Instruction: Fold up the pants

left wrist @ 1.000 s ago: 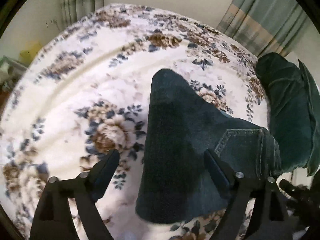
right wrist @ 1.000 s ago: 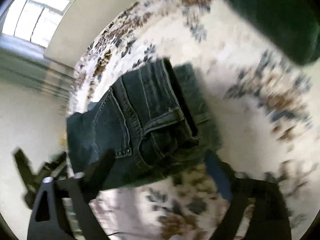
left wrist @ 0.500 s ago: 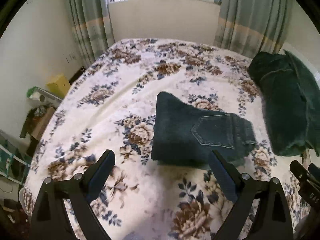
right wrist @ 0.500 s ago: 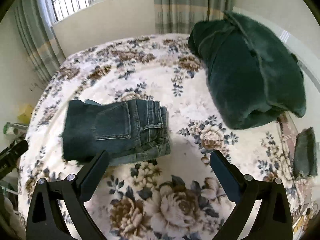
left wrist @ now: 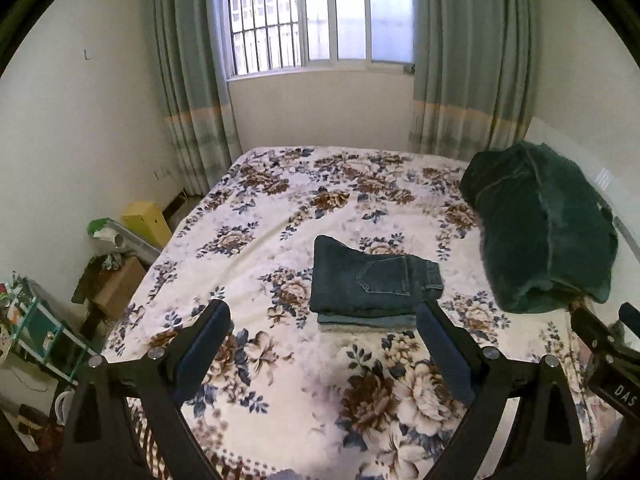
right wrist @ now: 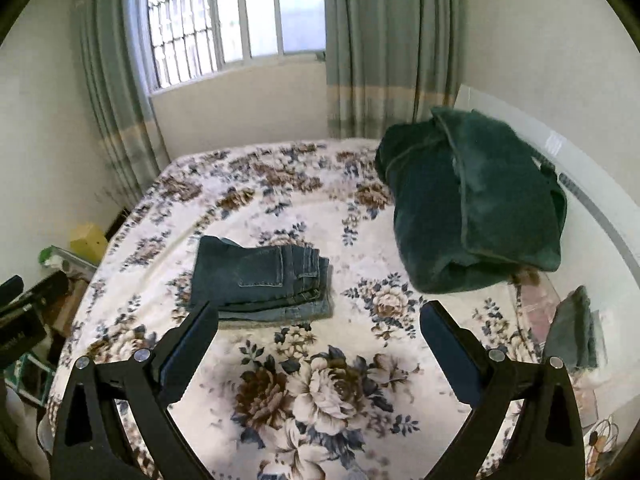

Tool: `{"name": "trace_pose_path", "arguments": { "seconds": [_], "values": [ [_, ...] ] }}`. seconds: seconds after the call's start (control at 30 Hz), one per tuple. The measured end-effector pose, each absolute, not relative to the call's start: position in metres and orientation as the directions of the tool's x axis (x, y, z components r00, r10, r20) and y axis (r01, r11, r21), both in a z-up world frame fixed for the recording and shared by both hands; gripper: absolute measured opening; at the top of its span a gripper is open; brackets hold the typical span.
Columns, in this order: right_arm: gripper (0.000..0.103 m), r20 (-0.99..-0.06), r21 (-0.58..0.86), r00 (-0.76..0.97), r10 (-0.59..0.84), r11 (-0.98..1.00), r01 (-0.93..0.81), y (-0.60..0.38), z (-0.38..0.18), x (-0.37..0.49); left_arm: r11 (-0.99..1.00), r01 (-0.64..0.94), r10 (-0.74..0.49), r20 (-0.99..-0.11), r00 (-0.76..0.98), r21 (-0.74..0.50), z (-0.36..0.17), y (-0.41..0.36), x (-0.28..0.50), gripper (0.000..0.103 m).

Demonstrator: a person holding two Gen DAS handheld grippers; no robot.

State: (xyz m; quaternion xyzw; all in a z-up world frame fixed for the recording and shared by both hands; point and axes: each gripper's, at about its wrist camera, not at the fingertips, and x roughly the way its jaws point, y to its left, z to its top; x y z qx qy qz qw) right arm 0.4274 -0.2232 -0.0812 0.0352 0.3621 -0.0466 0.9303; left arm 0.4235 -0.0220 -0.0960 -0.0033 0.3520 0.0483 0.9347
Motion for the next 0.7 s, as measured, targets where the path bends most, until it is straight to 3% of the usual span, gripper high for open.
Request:
{"name": "trace_pose_path", "arguments": {
  "seconds": [0.37, 0.7],
  "values": [
    [0.102, -0.621, -0.003, 0.783, -0.033, 0.999, 0.039, -0.219, 0.001, 0.305, 0.994, -0.108, 0.086, -0.635, 0.768, 0.004, -0.048, -0.028, 0.332, 0.095],
    [0.103, -0.59, 0.011, 0.808, -0.003, 1.0, 0.011, -0.201, 0.045, 0.247, 0.996, -0.084, 0.06, -0.628, 0.776, -0.008, -0.026, -0.022, 0.291, 0.097]
  ]
}}
